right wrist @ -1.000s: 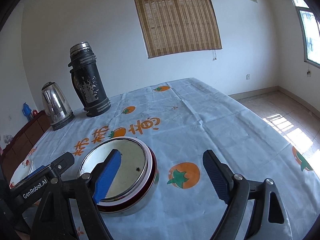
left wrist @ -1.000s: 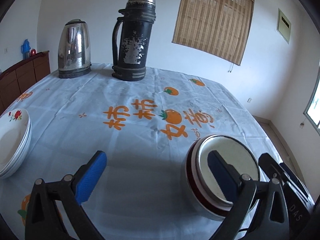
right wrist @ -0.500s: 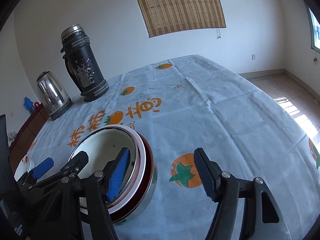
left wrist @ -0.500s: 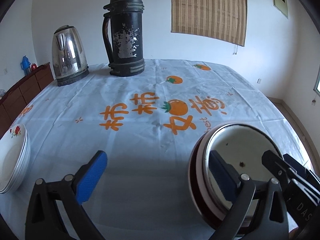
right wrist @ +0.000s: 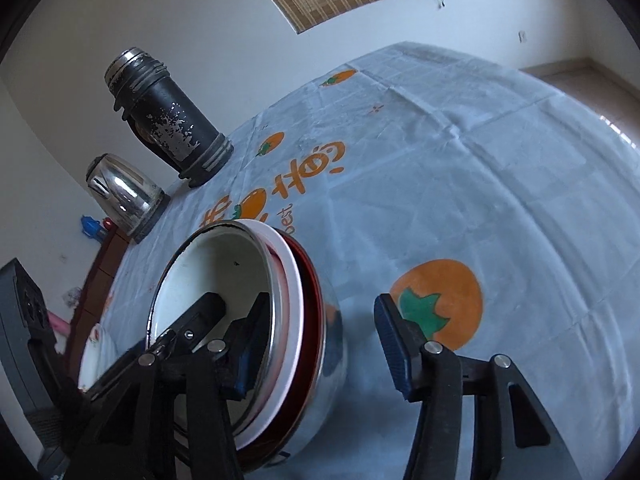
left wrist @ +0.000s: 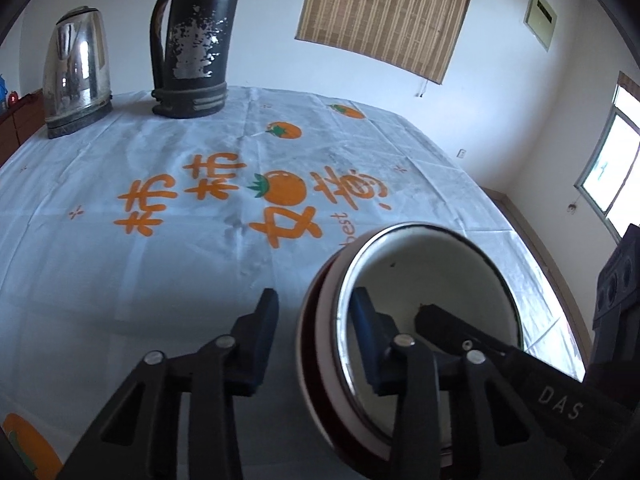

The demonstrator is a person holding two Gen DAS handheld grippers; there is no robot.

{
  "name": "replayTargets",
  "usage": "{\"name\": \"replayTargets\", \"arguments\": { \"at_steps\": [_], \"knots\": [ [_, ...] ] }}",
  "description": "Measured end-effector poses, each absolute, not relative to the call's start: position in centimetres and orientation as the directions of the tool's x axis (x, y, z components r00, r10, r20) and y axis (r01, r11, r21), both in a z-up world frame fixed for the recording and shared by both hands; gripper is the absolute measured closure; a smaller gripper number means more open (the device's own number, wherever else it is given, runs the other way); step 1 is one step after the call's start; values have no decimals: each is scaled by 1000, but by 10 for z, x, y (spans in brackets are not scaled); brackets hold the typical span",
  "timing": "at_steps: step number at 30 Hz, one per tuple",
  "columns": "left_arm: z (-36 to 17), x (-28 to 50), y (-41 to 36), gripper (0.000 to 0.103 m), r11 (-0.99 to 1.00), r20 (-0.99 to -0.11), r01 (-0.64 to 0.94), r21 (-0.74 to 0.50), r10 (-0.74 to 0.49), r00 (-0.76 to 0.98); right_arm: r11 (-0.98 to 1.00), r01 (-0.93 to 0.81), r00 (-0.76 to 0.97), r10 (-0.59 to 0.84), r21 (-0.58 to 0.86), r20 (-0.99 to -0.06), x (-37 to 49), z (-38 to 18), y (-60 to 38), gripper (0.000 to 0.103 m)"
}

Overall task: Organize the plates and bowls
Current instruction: 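Close both tools on the rim of the nested bowl stack, then lift the bowl stack and carry it toward the floral plate stack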

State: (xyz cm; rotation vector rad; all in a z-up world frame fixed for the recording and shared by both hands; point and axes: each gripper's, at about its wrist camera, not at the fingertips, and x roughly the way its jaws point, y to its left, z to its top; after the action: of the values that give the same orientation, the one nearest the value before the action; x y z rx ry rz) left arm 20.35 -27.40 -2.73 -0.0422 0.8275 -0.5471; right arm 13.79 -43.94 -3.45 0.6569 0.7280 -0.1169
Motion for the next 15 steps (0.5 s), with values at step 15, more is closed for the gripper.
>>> {"name": "replayTargets", "arguments": {
  "at_steps": [15],
  "knots": [
    [-17, 191, -264, 77, 886, -655, 385, -258, -453, 605, 870, 359, 746, -50, 338, -663, 132, -20, -410, 75]
  ]
}}
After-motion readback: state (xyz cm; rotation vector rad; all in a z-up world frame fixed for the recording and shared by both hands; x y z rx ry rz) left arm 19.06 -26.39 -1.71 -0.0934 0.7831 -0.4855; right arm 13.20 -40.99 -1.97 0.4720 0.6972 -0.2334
